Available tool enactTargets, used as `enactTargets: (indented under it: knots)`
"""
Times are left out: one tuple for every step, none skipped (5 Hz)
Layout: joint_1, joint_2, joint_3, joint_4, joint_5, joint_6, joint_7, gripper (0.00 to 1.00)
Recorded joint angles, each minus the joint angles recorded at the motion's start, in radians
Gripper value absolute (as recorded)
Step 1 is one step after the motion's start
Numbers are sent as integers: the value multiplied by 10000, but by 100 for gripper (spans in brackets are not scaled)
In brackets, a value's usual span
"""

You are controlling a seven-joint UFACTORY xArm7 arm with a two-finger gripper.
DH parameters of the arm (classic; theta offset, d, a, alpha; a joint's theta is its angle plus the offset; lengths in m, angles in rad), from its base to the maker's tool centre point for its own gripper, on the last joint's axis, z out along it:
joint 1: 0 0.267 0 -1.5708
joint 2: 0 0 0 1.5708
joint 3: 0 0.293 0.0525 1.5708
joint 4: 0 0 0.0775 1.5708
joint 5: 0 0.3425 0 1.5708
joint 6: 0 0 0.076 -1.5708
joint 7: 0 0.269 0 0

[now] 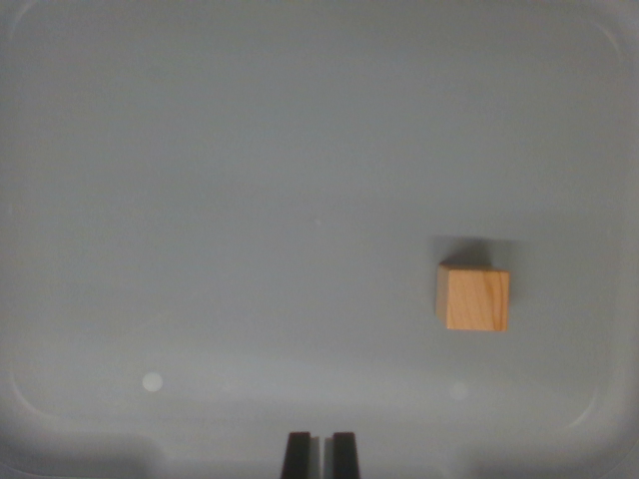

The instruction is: Push wooden cube

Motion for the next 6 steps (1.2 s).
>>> enactTargets:
  knots:
    - [-17, 5, -20, -104, -3, -110, -32, 0]
    - [-17, 5, -20, -104, -3, -110, -32, 0]
    - [-41, 12, -50, -255, -9, -270, -78, 0]
    - [-41, 12, -50, -255, -9, -270, -78, 0]
    - [-72, 22, -89, -450, -15, -477, -137, 0]
    - [-72, 22, -89, -450, -15, -477, -137, 0]
